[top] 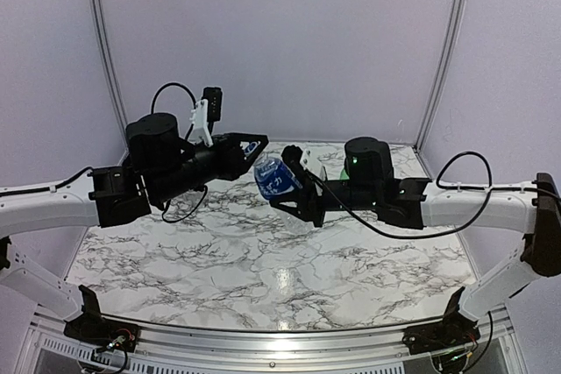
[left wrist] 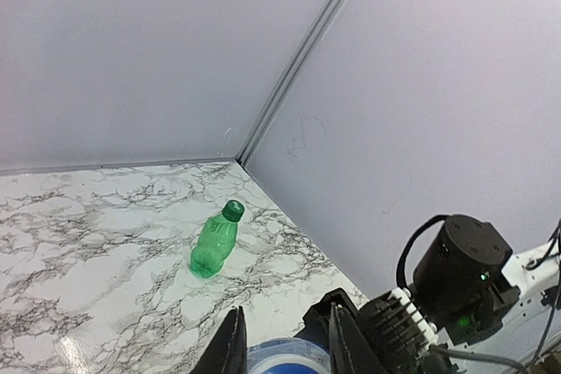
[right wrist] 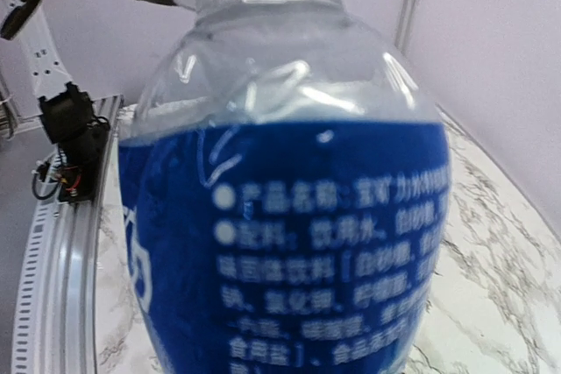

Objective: Unscrew the bottle caps

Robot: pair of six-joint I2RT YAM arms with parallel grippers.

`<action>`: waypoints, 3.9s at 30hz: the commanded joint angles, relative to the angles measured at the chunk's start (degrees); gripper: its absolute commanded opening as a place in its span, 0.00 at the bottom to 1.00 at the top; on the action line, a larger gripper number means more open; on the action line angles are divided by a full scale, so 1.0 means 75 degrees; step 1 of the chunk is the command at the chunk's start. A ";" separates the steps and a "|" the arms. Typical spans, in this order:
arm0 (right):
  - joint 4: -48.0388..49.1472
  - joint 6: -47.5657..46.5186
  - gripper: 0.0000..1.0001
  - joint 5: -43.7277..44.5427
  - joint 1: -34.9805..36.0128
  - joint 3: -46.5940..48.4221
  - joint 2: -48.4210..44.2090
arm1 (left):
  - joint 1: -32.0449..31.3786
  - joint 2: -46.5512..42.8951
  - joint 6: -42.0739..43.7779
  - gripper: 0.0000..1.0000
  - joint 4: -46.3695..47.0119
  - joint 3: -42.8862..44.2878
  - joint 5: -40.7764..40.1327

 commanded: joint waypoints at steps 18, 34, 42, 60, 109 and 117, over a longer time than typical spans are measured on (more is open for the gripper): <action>0.0732 -0.0187 0.30 0.3378 0.0318 -0.0677 -0.0823 | 0.0033 -0.0224 -0.0363 0.05 0.0040 -0.0298 -0.1518; 0.0790 0.0403 0.32 0.2143 -0.0492 -0.1128 -0.1582 | 0.0150 0.0574 0.1077 0.13 0.0142 -0.2756 -0.1144; 0.0751 0.0490 0.32 0.1906 -0.0504 -0.1122 -0.1334 | 0.0150 0.2196 0.1325 0.18 0.0749 -0.2510 -0.0435; 0.0660 0.0568 0.32 0.1746 -0.0536 -0.1162 -0.1197 | 0.0150 0.4084 0.1331 0.21 0.1509 -0.2044 0.0178; 0.0316 -0.0130 0.42 -0.2355 -0.0050 -0.0940 -0.0442 | 0.0443 0.0489 0.2627 0.71 -0.0938 0.0011 0.4060; 0.0286 -0.0182 0.42 -0.2346 -0.0037 -0.0977 -0.0377 | 0.0511 0.0444 0.2599 0.59 -0.0891 0.0062 0.4212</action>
